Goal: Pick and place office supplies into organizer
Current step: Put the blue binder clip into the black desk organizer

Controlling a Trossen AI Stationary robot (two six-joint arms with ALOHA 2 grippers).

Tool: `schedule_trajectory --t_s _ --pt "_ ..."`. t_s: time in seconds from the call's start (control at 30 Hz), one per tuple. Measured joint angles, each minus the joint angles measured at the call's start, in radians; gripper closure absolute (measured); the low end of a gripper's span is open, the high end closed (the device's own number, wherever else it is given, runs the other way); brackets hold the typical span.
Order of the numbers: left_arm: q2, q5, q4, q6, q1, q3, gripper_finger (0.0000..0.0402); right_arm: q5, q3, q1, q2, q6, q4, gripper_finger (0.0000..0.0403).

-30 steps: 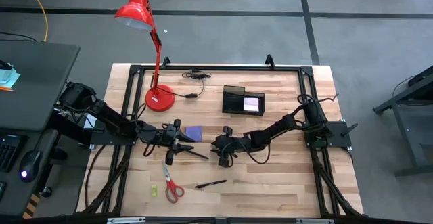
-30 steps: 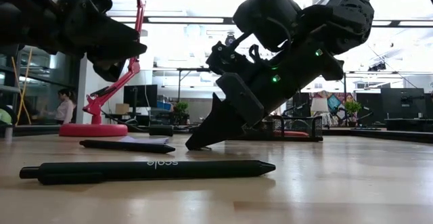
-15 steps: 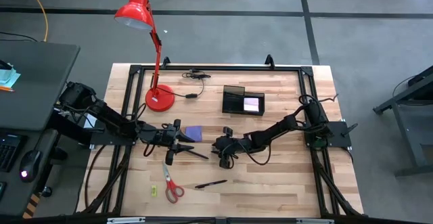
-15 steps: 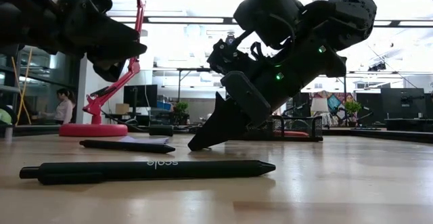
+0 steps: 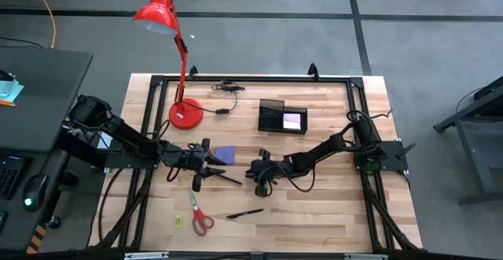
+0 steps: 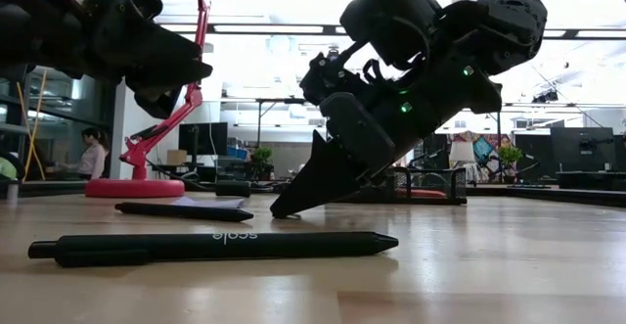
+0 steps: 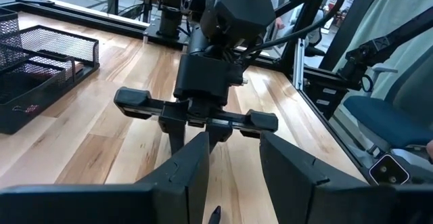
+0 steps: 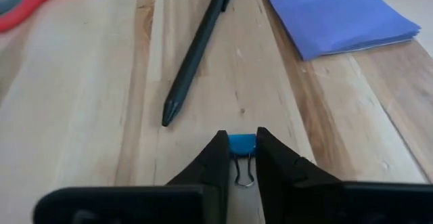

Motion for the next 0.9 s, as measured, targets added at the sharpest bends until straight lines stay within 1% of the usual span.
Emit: schedule_trajectory --t_s 0.13,0.37,0.57,0.7,0.9 --pt "0.0 0.0 0.0 0.0 0.0 0.0 0.0284 -0.013 -0.002 0.0 -0.013 -0.008 0.012 0.037" --pt "0.0 -0.002 0.0 0.0 0.0 0.0 0.0284 0.017 -0.004 0.002 -0.039 -0.021 0.019 0.0353" --pt "0.0 -0.002 0.001 0.0 0.0 0.0 0.0284 0.046 -0.006 -0.007 -0.076 -0.034 0.007 0.0362" --pt "0.0 -0.004 0.0 0.0 0.0 0.0 0.0284 0.131 -0.005 -0.025 -0.113 -0.019 -0.003 0.0362" --pt "0.0 -0.005 0.0 0.0 0.0 0.0 0.0284 0.307 -0.003 -0.055 -0.196 0.049 -0.111 0.0354"
